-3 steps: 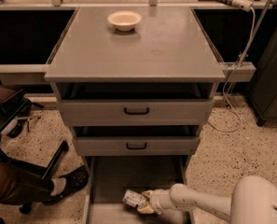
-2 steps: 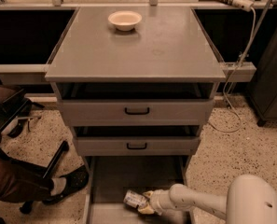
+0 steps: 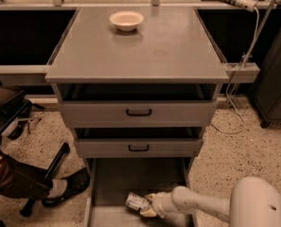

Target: Place blue plastic bottle into bottom drawer

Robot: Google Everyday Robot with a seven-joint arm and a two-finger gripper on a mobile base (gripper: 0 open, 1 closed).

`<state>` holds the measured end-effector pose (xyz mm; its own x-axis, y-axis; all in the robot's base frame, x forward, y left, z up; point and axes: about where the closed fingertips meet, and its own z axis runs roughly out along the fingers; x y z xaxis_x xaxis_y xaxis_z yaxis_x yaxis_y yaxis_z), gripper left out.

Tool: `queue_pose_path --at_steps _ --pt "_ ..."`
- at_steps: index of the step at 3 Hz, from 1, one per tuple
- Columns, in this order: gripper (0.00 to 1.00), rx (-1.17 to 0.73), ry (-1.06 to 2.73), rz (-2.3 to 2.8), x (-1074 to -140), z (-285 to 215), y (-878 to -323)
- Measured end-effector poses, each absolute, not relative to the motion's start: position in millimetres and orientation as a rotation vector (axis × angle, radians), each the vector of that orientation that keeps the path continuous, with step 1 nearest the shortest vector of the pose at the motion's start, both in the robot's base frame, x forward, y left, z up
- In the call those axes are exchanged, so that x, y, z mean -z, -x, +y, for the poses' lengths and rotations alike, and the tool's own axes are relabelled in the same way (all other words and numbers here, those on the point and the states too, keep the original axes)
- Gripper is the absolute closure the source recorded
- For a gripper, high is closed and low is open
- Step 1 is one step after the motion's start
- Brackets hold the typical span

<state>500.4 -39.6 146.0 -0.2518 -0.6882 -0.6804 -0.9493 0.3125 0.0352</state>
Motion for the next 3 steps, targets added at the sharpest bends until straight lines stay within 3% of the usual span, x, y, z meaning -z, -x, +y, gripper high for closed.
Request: queue_pose_path --at_steps 2,3 --pt "0.12 -0.608 1.444 2.025 -146.0 -39.5 -500.4" --pt "0.0 -0.609 1.444 2.025 -146.0 -39.5 -500.4"
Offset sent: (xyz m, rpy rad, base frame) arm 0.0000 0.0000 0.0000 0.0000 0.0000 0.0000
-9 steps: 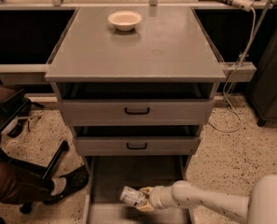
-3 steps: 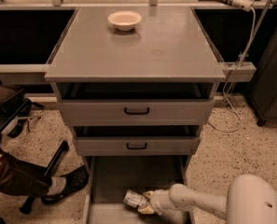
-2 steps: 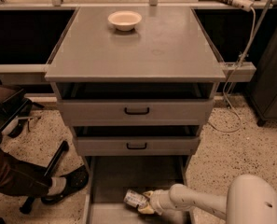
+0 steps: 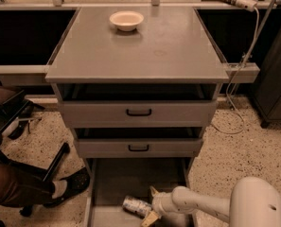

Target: Place blue plastic bottle into bottom drawer

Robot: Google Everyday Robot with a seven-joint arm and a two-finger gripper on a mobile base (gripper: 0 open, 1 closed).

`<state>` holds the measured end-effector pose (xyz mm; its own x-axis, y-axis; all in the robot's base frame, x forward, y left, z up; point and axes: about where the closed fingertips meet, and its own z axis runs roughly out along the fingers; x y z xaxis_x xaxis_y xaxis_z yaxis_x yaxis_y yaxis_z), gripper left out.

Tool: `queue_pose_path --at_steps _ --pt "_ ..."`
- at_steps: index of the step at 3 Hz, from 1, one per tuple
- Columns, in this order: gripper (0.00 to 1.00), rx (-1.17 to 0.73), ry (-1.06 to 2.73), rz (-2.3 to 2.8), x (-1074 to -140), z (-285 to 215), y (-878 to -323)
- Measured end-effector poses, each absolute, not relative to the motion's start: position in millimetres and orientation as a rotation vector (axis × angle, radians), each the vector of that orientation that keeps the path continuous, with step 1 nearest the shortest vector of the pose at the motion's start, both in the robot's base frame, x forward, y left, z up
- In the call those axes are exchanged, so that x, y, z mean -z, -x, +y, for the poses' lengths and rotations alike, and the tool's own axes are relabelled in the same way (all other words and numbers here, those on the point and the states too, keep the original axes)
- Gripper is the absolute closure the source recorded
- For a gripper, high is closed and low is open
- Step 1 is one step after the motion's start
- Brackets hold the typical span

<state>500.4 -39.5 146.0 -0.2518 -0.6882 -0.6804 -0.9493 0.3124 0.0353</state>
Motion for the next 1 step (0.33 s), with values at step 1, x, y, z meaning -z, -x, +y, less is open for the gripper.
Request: queue_pose_path --at_steps 1 --pt "0.0 -0.609 1.444 2.025 -146.0 -39.5 -500.3"
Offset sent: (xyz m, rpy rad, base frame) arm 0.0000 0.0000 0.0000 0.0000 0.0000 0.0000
